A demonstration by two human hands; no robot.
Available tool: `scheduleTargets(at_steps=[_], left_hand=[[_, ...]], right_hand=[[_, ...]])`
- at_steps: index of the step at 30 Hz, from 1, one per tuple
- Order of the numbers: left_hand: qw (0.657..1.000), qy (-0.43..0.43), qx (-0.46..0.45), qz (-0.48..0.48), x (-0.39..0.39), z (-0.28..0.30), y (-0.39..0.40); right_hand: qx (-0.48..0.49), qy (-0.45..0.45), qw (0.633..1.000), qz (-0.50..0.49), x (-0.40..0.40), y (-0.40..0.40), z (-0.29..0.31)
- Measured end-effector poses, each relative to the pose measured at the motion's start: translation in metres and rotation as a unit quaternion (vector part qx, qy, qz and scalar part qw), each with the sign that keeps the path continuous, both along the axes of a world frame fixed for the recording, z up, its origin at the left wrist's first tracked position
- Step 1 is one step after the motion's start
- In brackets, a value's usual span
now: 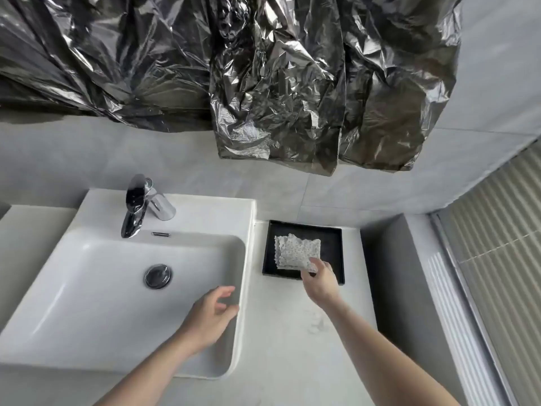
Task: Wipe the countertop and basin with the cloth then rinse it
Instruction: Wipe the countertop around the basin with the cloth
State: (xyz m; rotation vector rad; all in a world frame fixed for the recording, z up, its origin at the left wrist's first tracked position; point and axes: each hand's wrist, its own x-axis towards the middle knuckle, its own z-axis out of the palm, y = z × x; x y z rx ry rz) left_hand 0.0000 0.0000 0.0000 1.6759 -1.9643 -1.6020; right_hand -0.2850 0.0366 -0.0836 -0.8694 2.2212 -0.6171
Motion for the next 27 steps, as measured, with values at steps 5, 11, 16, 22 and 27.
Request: scheduleTargets(at_steps=[5,11,16,22,27], left_hand=[[1.0,0.0,0.022,-0.009,-0.013,-0.007,-0.005],[1.0,-0.023,-0.019,0.006,-0.012,-0.017,0.002],[0.999,-0.028,-0.037,0.019,-0.015,-0.017,0.007],[0.998,-0.041,-0.056,0.012,-0.016,-0.018,0.011],[0.997,-0.045,-0.057,-0.006,-0.007,-0.02,0.026]], right_hand=[[0.061,0.032,0.997,-0.042,-0.018,-0.033,-0.023],[0.07,0.015,0.988,-0.136,-0.02,-0.053,-0.039],[0.073,-0.07,0.977,-0.19,-0.024,-0.066,-0.03],[-0.029,-0.228,0.959,-0.165,-0.009,-0.063,0.012],[-0.168,-0.306,0.919,-0.185,-0.001,-0.013,0.06]])
